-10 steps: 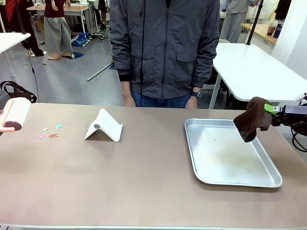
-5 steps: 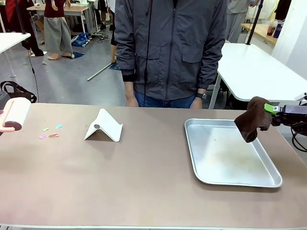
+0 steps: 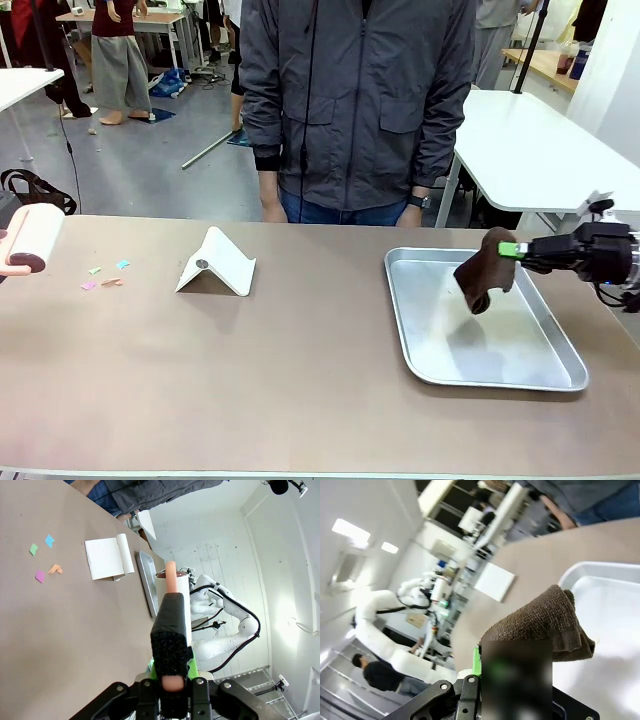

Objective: Clean the surface of the table.
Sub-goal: If a person points to the right, clean the right side of the table with your right hand, and if they point to the left, clean the left side with your left hand.

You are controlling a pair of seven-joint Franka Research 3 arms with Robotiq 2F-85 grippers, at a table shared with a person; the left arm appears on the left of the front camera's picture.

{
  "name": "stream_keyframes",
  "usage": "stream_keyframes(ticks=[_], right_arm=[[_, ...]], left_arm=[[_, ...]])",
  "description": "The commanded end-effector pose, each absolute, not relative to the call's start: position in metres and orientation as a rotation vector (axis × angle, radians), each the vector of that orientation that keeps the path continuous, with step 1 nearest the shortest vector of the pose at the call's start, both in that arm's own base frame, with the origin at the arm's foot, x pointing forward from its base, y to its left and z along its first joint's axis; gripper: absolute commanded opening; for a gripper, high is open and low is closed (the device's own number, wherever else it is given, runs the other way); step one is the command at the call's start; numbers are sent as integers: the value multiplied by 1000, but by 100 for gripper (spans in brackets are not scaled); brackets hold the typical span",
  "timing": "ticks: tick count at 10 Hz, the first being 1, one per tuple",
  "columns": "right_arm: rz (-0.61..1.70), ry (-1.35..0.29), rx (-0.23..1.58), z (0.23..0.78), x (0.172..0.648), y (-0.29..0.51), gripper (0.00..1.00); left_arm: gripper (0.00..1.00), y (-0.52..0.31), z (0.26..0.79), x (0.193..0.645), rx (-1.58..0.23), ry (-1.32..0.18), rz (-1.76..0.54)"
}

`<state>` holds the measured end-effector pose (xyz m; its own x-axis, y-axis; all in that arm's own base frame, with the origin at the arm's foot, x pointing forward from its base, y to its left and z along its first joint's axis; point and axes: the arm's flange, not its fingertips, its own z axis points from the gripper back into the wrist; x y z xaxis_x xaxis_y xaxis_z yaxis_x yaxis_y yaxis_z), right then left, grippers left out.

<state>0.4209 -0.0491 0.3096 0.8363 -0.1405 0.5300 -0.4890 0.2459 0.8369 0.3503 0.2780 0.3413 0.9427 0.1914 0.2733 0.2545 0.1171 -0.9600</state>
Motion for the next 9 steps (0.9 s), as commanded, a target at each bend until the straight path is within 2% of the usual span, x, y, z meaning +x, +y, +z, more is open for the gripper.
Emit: stream_keyframes(ticks=[1,3,6,9], right_arm=[[230,-538,1260,308,434,-29,8],[199,-549,1134,294,448,-20,8],[184,-514,1038,276,468,-11,8],[150,-439,1055,241,494,5,8]], left_arm=[[0,274,345,348,-1463,-375,-54],[0,274,345,348,-1463,-375,-54],[0,274,345,348,-1463,-375,-54],[0,274,345,348,-1463,-375,-54]])
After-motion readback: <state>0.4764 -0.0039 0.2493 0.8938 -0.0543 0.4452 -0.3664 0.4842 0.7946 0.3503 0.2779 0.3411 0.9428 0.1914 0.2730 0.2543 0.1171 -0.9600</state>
